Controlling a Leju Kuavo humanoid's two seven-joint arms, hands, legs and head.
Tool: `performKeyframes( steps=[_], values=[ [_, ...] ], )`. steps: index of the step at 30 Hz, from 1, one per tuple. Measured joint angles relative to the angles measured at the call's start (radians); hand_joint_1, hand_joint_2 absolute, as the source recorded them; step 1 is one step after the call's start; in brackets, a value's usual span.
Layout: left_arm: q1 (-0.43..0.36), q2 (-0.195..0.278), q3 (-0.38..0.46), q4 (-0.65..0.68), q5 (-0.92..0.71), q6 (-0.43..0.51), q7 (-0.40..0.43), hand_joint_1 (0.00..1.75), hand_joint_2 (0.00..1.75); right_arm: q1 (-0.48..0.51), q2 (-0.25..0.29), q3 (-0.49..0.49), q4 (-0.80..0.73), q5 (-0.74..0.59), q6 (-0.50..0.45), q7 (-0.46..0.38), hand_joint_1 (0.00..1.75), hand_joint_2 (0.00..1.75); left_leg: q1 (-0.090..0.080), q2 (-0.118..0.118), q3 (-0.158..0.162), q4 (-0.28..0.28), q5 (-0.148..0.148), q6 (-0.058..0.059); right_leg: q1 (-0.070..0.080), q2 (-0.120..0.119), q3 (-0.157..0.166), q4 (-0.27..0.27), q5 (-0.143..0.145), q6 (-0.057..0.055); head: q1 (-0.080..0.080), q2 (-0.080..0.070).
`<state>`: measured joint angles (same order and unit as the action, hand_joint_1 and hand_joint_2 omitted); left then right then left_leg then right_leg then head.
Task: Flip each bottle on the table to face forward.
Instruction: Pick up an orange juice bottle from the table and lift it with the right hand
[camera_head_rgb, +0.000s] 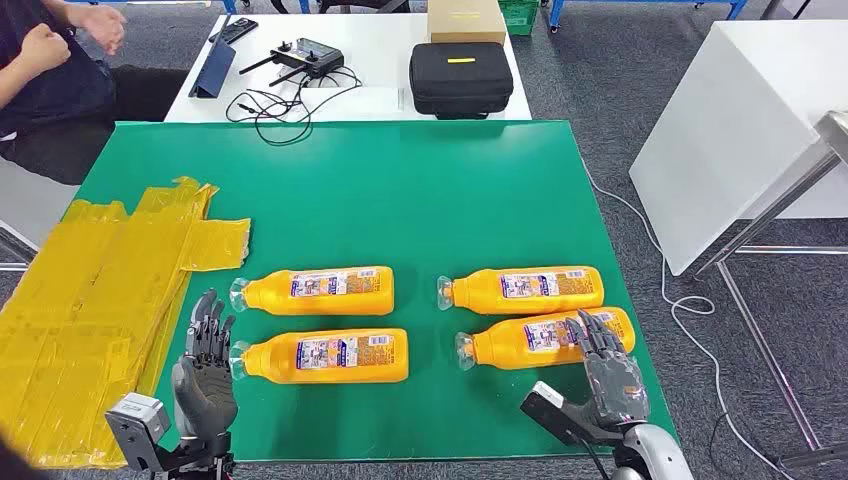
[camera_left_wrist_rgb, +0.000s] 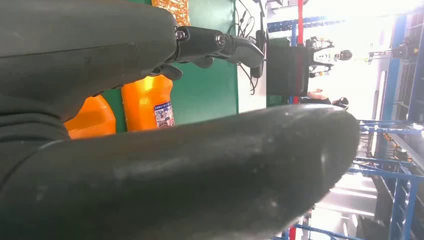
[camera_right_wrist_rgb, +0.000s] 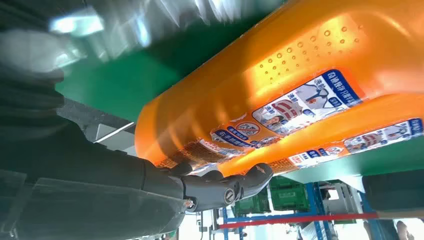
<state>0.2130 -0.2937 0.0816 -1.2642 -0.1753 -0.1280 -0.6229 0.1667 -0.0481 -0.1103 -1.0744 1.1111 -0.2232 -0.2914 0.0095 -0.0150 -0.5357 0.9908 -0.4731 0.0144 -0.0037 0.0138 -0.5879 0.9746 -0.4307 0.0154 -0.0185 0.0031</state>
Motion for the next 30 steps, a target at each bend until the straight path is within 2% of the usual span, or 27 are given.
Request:
performKeyframes(
  steps=[10,14,20,25,30],
  values=[
    [-0.003,0.0,0.0,0.0,0.001,-0.009,0.0,0.0,0.0,0.011,0.004,-0.011,-0.021,0.009,-0.002,-0.003,0.0,1.75,0.0,0.0,0.0,0.0,0.0,0.0,0.0,0.0,0.0,0.0,0.0,0.0,0.0,0.0],
    [-0.008,0.0,0.0,0.006,0.001,-0.022,0.001,0.0,0.0,0.062,0.012,-0.013,-0.13,0.005,0.07,-0.019,0.0,1.75,0.0,0.0,0.0,0.0,0.0,0.0,0.0,0.0,0.0,0.0,0.0,0.0,0.0,0.0],
    [-0.037,0.0,-0.01,0.053,0.016,-0.023,-0.013,0.0,0.0,0.127,0.015,-0.027,-0.3,0.066,0.161,-0.004,0.0,1.75,0.0,0.0,-0.001,0.0,0.0,0.0,0.0,0.0,0.0,0.0,0.0,0.0,0.0,0.0],
    [-0.057,0.001,-0.018,0.081,0.028,-0.023,-0.014,0.0,0.0,0.125,0.019,-0.047,-0.327,0.122,0.181,0.005,0.0,1.75,0.0,0.0,-0.001,0.0,0.0,0.0,0.0,0.0,0.001,0.0,0.0,0.0,0.0,0.0],
    [-0.072,0.005,-0.025,0.1,0.051,-0.01,-0.011,0.0,0.0,0.067,0.014,-0.052,-0.267,0.184,0.194,0.009,0.0,1.75,0.0,0.003,0.0,0.0,0.0,0.0,0.0,0.002,0.001,0.0,0.0,0.0,0.0,0.0]
  ],
)
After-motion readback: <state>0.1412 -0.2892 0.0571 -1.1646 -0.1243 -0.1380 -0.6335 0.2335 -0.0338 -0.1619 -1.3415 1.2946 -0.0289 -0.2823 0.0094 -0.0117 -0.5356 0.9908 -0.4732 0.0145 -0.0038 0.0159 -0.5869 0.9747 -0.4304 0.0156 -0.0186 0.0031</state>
